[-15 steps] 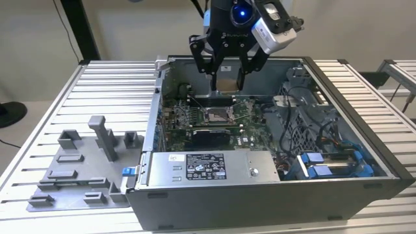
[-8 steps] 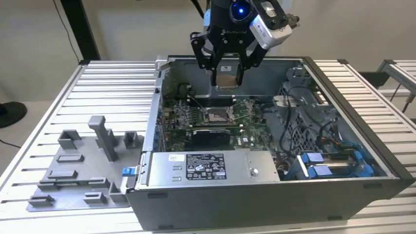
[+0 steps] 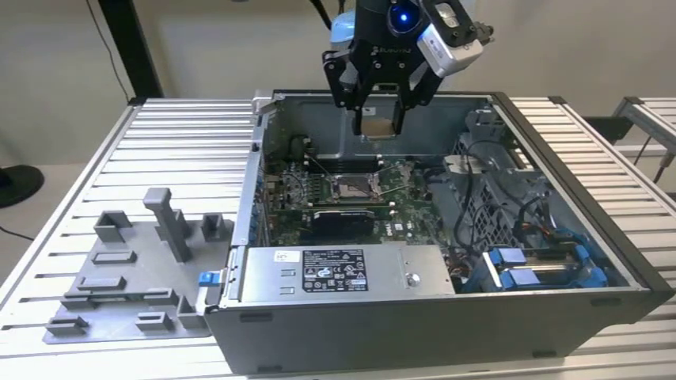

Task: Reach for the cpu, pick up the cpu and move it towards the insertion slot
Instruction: 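Pick up the cpu and move it towards the insertion slot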

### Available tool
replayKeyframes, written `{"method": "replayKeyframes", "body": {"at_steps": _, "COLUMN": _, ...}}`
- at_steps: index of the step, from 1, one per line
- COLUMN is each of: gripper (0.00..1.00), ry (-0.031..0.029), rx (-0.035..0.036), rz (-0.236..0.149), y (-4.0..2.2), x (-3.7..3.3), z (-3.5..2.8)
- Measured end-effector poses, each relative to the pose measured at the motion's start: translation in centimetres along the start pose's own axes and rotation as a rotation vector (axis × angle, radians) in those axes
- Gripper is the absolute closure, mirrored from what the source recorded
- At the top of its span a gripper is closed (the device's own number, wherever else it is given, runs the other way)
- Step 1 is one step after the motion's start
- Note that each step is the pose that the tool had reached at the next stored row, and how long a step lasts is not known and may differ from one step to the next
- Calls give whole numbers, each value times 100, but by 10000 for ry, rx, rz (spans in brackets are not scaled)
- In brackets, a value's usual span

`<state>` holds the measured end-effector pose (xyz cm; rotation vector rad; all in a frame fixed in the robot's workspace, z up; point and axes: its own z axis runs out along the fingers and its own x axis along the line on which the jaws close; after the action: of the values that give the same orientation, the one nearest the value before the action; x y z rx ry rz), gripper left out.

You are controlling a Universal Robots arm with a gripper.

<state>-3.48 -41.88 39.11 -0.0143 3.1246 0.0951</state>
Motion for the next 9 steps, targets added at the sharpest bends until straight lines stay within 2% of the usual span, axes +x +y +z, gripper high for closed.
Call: {"method": "replayKeyframes", "body": {"at_steps": 9, "gripper": 100, "ry": 0, "rx": -27, "rz": 2, "y": 275, "x": -12, "z": 124}}
